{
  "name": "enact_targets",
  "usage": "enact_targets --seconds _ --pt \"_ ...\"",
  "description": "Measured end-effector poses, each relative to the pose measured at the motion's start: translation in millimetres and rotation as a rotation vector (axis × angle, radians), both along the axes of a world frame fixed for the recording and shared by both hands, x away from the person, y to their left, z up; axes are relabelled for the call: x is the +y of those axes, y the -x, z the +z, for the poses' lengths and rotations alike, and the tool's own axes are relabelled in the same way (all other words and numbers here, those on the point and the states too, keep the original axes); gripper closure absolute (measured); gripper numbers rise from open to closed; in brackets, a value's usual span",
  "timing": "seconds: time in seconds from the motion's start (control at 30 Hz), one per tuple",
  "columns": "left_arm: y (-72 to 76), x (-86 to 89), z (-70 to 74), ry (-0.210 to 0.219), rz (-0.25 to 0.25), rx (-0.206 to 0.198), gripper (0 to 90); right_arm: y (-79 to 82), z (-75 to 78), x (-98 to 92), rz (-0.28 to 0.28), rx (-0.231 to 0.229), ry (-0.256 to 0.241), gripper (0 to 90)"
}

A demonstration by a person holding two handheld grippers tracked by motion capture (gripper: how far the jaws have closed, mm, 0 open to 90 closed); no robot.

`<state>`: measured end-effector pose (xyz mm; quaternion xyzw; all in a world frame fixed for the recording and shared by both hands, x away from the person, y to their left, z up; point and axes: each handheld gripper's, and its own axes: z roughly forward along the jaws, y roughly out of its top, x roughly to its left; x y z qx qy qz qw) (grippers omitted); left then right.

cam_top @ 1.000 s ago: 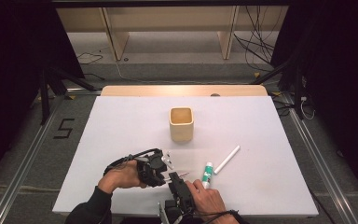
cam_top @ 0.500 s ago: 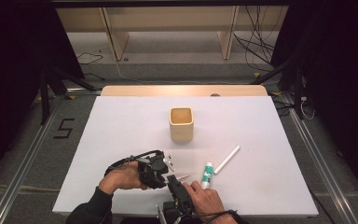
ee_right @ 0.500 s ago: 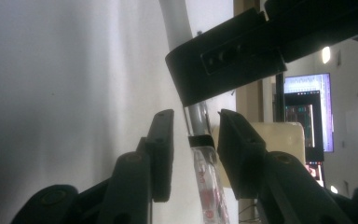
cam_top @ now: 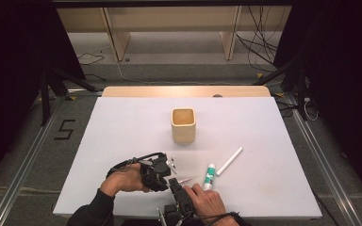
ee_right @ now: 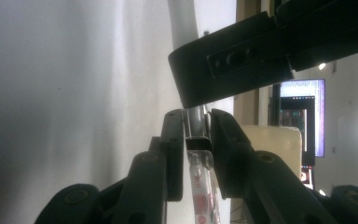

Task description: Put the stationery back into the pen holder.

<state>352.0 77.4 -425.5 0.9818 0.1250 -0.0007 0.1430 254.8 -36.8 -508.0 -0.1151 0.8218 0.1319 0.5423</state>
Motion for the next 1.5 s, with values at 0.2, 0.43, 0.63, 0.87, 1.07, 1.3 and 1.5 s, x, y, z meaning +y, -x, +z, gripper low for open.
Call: enact_targets --seconds 0.2,0.43,0.63,0.87,1.07,1.3,1.5 --pt "-0.2 0.1 -0.6 0.006 0.007 0.004 78.8 0.2 -2.0 0.1 0.004 -0.007 0.02 78.7" --pt "-0.8 0.7 -2.1 0.01 0.016 0.006 77.1 -0.2 -3.6 -0.2 0.01 -0.009 0.03 79.3" --pt "-3.9 7.8 -2.0 0.016 0.018 -0.004 62.7 -2.3 -2.1 -4.2 -0.012 -0.01 0.026 79.4" --pt "-6.4 19.8 4.2 0.079 0.051 -0.022 55.8 -4.7 -1.7 -9.7 -0.024 -0.008 0.032 79.4" --pt "-9.4 31.0 9.2 0.092 0.078 -0.038 46.9 -8.3 -0.1 -16.4 -0.047 0.004 0.015 79.3" --pt "-10.9 46.9 18.4 0.151 0.135 -0.077 40.2 -18.5 9.5 -29.5 -0.086 0.042 -0.074 79.4" --pt "-13.8 54.0 23.2 0.232 0.195 -0.122 33.7 -31.2 25.8 -46.2 -0.135 0.09 -0.164 79.4"
